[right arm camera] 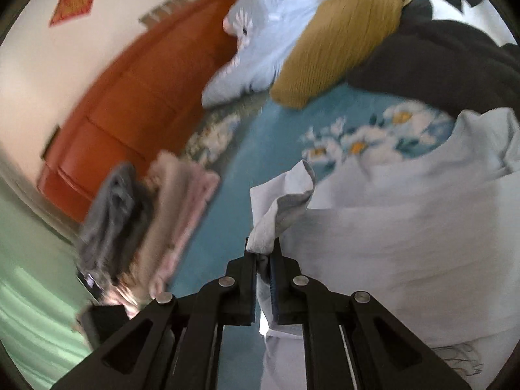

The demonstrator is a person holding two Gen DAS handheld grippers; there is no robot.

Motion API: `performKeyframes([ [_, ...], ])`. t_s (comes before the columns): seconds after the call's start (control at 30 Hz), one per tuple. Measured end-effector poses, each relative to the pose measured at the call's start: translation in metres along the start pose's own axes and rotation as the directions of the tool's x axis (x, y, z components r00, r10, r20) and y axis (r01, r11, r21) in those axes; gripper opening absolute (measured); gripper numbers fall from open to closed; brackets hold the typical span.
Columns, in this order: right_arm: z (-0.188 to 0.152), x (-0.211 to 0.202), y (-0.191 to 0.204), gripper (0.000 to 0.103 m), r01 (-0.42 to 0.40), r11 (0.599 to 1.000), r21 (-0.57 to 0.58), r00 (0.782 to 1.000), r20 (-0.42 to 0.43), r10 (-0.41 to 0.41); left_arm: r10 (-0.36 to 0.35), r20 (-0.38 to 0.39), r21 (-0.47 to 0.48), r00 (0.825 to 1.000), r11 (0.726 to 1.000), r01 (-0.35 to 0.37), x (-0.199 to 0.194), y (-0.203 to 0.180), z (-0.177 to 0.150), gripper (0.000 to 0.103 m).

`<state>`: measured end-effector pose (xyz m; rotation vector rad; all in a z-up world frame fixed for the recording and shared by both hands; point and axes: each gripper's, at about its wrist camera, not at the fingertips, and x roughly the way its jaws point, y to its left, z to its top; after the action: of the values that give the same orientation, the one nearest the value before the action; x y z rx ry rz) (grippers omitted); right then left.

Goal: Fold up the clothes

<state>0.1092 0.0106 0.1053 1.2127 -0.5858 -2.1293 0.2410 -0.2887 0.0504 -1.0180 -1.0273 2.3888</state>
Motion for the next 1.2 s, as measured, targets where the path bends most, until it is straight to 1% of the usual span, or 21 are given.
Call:
performKeyframes([
  [0.07, -0.006, 0.013, 0.003, 0.009, 0.057, 0.998, -0.033, 0.998, -0.029, -0.058, -0.003, -0.008, -0.001, 1.000, 1.000, 0.003, 0.003, 0.000, 0.000, 0.069],
  [0.17, -0.012, 0.025, 0.004, 0.010, 0.073, 0.996, -0.042, 0.994, -0.081, -0.076, -0.003, -0.018, 0.001, 1.000, 1.000, 0.004, 0.008, -0.001, 0.000, 0.069],
  [0.23, -0.017, 0.031, 0.007, 0.011, 0.055, 0.997, -0.048, 0.992, -0.114, -0.060, -0.002, -0.024, 0.001, 1.000, 1.000, 0.002, 0.009, 0.000, -0.001, 0.069],
  [0.27, -0.019, 0.034, 0.008, 0.018, 0.045, 0.998, -0.050, 0.990, -0.130, -0.051, -0.001, -0.028, 0.001, 1.000, 1.000, 0.001, 0.010, 0.000, -0.001, 0.069],
  [0.33, -0.022, 0.031, 0.010, 0.027, 0.029, 0.998, -0.061, 0.989, -0.144, -0.038, 0.003, -0.031, 0.006, 1.000, 1.000, -0.003, 0.011, 0.000, -0.001, 0.069],
  [0.37, -0.022, 0.027, 0.010, 0.028, 0.029, 0.997, -0.066, 0.989, -0.142, -0.038, -0.002, -0.028, 0.013, 1.000, 1.000, 0.002, 0.011, -0.002, 0.000, 0.069],
  [0.47, -0.018, 0.004, 0.005, 0.029, 0.031, 0.997, -0.064, 0.993, -0.115, -0.039, -0.024, -0.016, 0.038, 1.000, 0.999, 0.025, 0.013, -0.009, 0.004, 0.069],
  [0.5, -0.015, -0.007, 0.000, 0.030, 0.046, 0.997, -0.065, 0.994, -0.097, -0.052, -0.035, -0.009, 0.046, 0.999, 0.998, 0.036, 0.015, -0.012, 0.007, 0.069],
  [0.57, -0.009, -0.029, -0.009, 0.034, 0.078, 0.995, -0.065, 0.995, -0.060, -0.082, -0.041, -0.020, 0.056, 0.999, 0.998, 0.042, 0.024, -0.016, 0.010, 0.069],
  [0.6, -0.007, -0.041, -0.015, 0.035, 0.100, 0.993, -0.058, 0.994, -0.040, -0.102, -0.044, -0.027, 0.061, 0.999, 0.997, 0.045, 0.030, -0.018, 0.012, 0.069],
  [0.7, -0.002, -0.074, -0.041, 0.035, 0.144, 0.989, 0.012, 0.990, 0.002, -0.144, -0.051, -0.047, 0.076, 0.998, 0.996, 0.054, 0.045, -0.024, 0.017, 0.069],
  [0.8, -0.001, -0.103, -0.063, 0.035, 0.189, 0.980, 0.066, 0.980, 0.041, -0.192, 0.068, -0.059, 0.083, 0.996, 0.995, -0.063, 0.057, -0.019, 0.015, 0.069],
  [0.83, 0.000, -0.110, -0.069, 0.035, 0.208, 0.975, 0.080, 0.976, 0.051, -0.212, 0.086, -0.055, 0.089, 0.995, 0.993, -0.081, 0.056, -0.019, 0.016, 0.069],
  [0.87, 0.000, -0.118, -0.075, 0.035, 0.226, 0.970, 0.093, 0.971, 0.060, -0.232, 0.099, -0.049, 0.096, 0.994, 0.991, -0.094, 0.055, -0.019, 0.017, 0.069],
  [0.93, 0.001, -0.128, -0.088, 0.035, 0.258, 0.958, 0.123, 0.961, 0.070, -0.267, 0.097, -0.048, 0.104, 0.994, 0.990, -0.091, 0.056, -0.019, 0.019, 0.069],
  [1.0, 0.002, -0.134, -0.096, 0.035, 0.290, 0.946, 0.143, 0.950, 0.077, -0.303, 0.112, -0.073, 0.112, 0.991, 0.988, -0.104, 0.066, -0.019, 0.023, 0.069],
  [1.07, 0.005, -0.137, -0.105, 0.035, 0.331, 0.930, 0.156, 0.934, 0.085, -0.347, 0.122, -0.106, 0.118, 0.987, 0.987, -0.109, 0.079, -0.017, 0.026, 0.067],
  [1.1, 0.008, -0.138, -0.109, 0.035, 0.365, 0.918, 0.156, 0.920, 0.089, -0.381, 0.126, -0.123, 0.122, 0.984, 0.986, -0.111, 0.085, -0.017, 0.028, 0.064],
  [1.13, 0.011, -0.136, -0.112, 0.035, 0.407, 0.901, 0.150, 0.903, 0.081, -0.422, 0.134, -0.117, 0.124, 0.984, 0.985, -0.119, 0.088, -0.014, 0.025, 0.058],
  [1.17, 0.014, -0.135, -0.116, 0.035, 0.450, 0.882, 0.142, 0.884, 0.073, -0.462, 0.140, -0.112, 0.129, 0.984, 0.984, -0.125, 0.088, -0.012, 0.025, 0.040],
  [1.2, 0.017, -0.133, -0.120, 0.035, 0.486, 0.864, 0.131, 0.866, 0.058, -0.496, 0.128, -0.117, 0.122, 0.985, 0.986, -0.114, 0.089, -0.010, 0.025, 0.024],
])
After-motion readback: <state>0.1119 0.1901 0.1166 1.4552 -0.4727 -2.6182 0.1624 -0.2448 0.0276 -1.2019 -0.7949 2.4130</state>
